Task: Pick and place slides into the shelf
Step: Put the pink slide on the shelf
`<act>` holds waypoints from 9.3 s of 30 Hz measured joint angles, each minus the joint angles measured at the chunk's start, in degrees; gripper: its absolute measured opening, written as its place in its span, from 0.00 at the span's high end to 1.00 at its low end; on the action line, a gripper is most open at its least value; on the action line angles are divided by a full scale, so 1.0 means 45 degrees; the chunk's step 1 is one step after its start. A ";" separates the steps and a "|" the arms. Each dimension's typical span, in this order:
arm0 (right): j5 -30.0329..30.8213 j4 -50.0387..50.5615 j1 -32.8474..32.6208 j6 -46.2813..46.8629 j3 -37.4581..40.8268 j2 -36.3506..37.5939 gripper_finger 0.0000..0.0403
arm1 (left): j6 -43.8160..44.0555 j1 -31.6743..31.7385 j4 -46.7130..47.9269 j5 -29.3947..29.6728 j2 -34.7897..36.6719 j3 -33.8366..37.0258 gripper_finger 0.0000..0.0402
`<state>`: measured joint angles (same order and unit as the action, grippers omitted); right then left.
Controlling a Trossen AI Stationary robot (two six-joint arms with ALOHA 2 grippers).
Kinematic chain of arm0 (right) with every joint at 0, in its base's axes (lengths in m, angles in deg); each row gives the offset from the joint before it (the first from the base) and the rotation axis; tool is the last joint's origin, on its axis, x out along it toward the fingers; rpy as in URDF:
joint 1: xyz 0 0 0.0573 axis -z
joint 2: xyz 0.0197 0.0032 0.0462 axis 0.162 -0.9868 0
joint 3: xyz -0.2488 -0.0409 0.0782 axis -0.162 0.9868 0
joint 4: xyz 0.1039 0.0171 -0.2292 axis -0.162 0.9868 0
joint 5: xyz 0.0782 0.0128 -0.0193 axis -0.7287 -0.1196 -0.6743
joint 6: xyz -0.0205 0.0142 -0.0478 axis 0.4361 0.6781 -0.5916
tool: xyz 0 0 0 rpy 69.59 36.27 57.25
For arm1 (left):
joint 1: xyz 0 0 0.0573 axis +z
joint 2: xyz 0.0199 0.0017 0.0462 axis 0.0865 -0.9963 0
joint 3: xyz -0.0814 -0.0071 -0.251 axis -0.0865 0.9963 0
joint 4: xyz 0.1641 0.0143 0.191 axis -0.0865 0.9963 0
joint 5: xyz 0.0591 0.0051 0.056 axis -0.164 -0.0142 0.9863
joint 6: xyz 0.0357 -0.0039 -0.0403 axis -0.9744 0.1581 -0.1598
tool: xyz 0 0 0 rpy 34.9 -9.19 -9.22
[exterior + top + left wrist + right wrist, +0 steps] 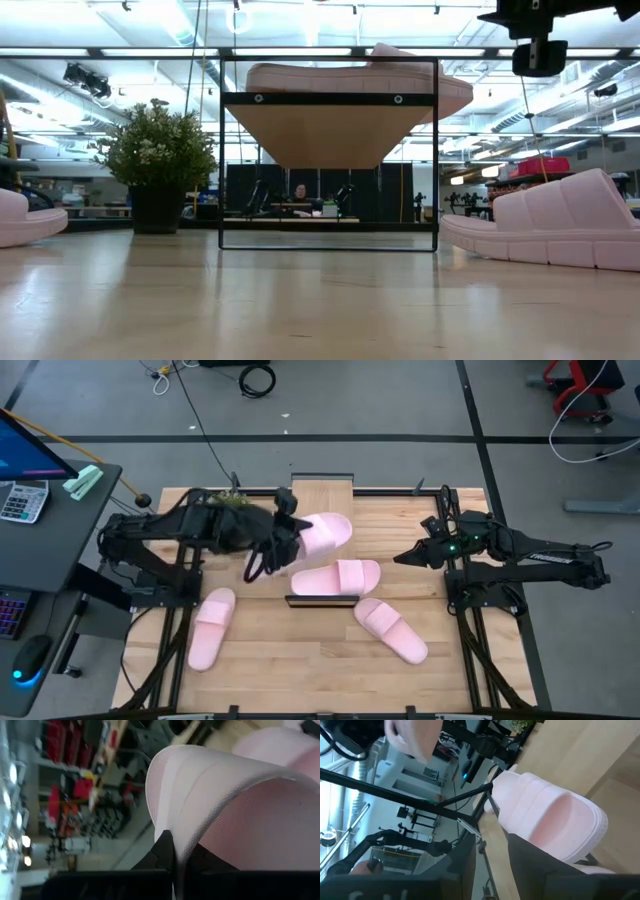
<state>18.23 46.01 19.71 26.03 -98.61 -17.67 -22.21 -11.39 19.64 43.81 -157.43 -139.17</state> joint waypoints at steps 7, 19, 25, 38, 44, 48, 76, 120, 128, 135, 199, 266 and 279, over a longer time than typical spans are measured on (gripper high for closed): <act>0.0083 -0.0110 -0.0004 0.0306 0.0000 0.0000 0.70 | -0.1442 0.1362 -0.0613 -0.1562 -0.0275 0.0005 0.97; 0.0107 -0.0920 0.0000 0.0619 -0.0003 0.0012 0.70 | -0.3342 0.3153 -0.2241 -0.4055 -0.2136 0.0000 0.97; 0.0100 -0.1397 -0.0009 0.0767 0.0000 0.0015 0.70 | -0.3816 0.3941 -0.2910 -0.4808 -0.2986 0.0005 0.97; 0.0623 -0.1555 0.0004 0.0888 0.0000 0.0106 0.70 | -0.3222 0.4006 -0.3555 -0.5072 -0.4142 0.0000 0.97; 0.0651 -0.1467 0.0034 0.0893 0.0000 0.0325 0.70 | -0.2963 0.3577 -0.4568 -0.4786 -0.4163 0.0000 0.97; 0.0651 -0.1428 0.0034 0.0898 0.0000 0.0452 0.70 | -0.2911 0.3426 -0.5018 -0.4458 -0.4160 0.0000 0.97; 0.0806 -0.0812 0.0295 0.0640 0.0000 0.0455 0.70 | 0.0321 0.3259 -1.1106 -0.5403 -0.2645 0.0008 0.97; 0.1962 -0.0856 0.1166 0.1207 0.0000 0.0432 0.70 | -0.1081 0.3432 -1.7674 -0.4790 0.1073 0.9738 0.97; 0.2511 -0.0861 0.1166 0.1509 0.0000 0.0418 0.70 | -0.3153 0.4265 -1.5966 -0.5976 0.1083 0.9792 0.97; 0.2689 -0.0858 0.1164 0.1609 0.0000 0.0166 0.70 | -0.3909 0.4560 -1.5728 -0.6946 0.0590 0.9792 0.97; 0.2293 -0.0851 0.1166 0.1651 -0.0010 -0.0505 0.70 | -0.3303 0.4225 -1.4465 -0.8008 -0.1462 0.9530 0.97; 0.2303 -0.0850 0.1161 0.1660 -0.0010 -0.0505 0.70 | -0.2190 0.4235 -1.4652 -0.7849 -0.1953 0.9539 0.91; 0.2308 -0.0846 0.1166 0.1668 -0.0010 -0.0505 0.70 | -0.2088 0.4108 -1.4799 -0.8013 -0.2395 0.9515 0.93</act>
<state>28.62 42.20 24.96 33.53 -98.66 -19.95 -31.60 7.09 -46.96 7.75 -168.20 -96.36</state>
